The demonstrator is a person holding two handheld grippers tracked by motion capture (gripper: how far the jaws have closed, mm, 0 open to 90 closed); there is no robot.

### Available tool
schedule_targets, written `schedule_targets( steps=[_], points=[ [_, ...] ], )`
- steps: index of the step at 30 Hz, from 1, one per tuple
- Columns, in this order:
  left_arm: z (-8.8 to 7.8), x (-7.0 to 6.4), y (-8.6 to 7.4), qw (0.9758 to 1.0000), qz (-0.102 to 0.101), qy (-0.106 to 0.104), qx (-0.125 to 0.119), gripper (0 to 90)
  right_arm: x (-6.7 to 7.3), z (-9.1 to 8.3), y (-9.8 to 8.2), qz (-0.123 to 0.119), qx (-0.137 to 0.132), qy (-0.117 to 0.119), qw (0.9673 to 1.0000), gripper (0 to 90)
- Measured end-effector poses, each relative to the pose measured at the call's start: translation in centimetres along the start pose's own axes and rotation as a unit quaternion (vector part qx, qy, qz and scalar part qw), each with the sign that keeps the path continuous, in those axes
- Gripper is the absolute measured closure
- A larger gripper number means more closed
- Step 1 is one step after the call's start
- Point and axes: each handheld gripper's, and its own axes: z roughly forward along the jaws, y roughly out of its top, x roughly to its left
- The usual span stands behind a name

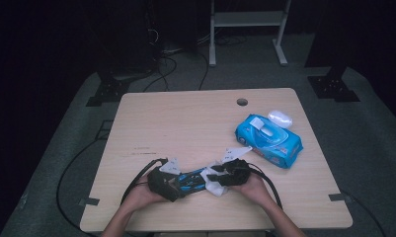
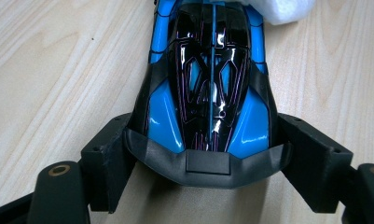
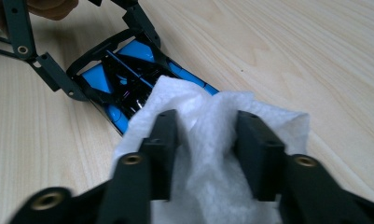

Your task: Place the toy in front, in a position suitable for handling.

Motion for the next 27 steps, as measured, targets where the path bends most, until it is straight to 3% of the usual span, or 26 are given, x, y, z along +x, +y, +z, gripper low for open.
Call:
schedule_targets(
  steps=[6,10,12,16,21,27],
  points=[
    [0.2,0.1,0.3,1.0,0.004,0.001,0.003,24.2,0.4,-0.2,0.0,-0.006,-0.003,-0.009,0.9999,80.0],
    [0.3,0.2,0.5,1.0,0.008,0.0,0.003,24.1,1.3,0.0,0.2,-0.024,-0.009,-0.006,0.9997,80.2],
    [0.4,0.2,0.5,1.0,0.01,0.0,0.0,24.1,1.8,0.0,0.3,-0.039,-0.007,-0.017,0.9991,80.7],
    [0.8,0.2,0.9,0.9999,0.014,0.001,-0.002,24.1,1.2,-0.7,-0.3,-0.038,0.006,-0.025,0.999,81.1],
    [1.6,0.2,1.6,0.9998,0.019,0.0,-0.012,24.0,0.3,-1.8,-1.1,-0.013,0.007,-0.039,0.9991,81.8],
    [2.0,0.2,1.8,0.9996,0.023,0.002,-0.018,24.0,0.8,-1.6,-0.9,-0.024,0.002,-0.021,0.9995,81.8]
  ],
)
